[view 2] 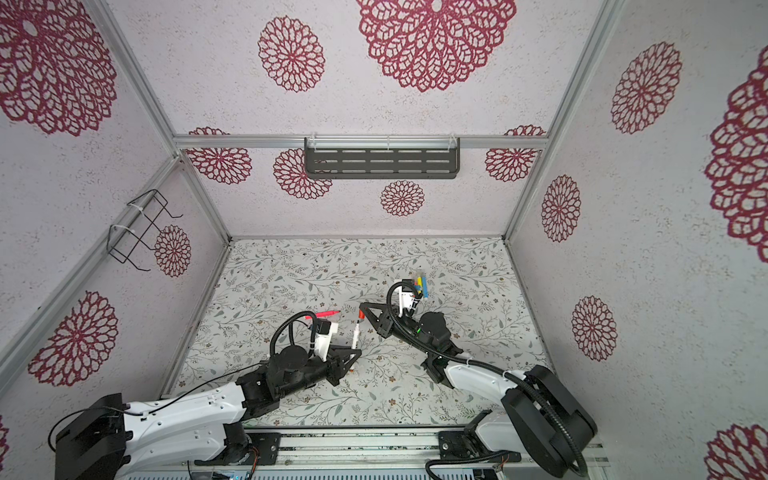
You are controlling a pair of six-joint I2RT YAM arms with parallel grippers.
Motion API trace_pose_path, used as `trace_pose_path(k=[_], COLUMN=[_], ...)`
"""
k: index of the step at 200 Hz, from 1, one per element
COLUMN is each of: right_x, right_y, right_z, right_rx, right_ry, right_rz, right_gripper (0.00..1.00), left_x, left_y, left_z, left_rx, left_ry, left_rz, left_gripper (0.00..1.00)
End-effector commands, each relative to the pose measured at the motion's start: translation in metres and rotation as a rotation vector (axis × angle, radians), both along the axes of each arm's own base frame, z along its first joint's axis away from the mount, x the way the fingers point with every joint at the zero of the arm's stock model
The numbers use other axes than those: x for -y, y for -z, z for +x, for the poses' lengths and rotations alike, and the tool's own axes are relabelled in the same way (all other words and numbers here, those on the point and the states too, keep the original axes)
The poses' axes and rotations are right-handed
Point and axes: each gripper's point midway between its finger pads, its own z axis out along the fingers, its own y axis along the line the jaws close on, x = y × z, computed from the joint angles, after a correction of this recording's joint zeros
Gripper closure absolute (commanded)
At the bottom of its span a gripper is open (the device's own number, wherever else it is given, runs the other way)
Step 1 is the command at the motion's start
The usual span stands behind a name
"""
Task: Insert the pens into the pen caps
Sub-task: 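Lower the red cap with the right gripper onto the left-held marker tip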
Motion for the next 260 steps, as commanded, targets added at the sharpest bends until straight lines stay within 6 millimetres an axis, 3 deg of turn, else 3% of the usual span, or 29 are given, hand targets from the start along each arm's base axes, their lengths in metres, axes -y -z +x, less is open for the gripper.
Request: trace_pose_path(k=[1,183,260], right_x=[-0.005,-0.014,-0.025], right_y=[-0.034,-0.037,-0.024], right_z=[-0.007,-0.02,-0.037], right_rx=[0.079,0.091,0.087], right_ry=[-0.041,-0.098,-0.169], right_rz=[0.086,0.101,0.07], right_gripper=[0.95,0.98,0.98], left_x=[0.0,-0.006,-0.012], left_y=[-0.011,-0.013,-0.026], left_z=[0.001,0.001,0.0], left_rx=[0.016,0.029,0.056], left_ry=[-0.011,-0.028,-0.039], left_rz=[-0.022,-0.018,-0.054], left_gripper=[1.0,1.0,1.0])
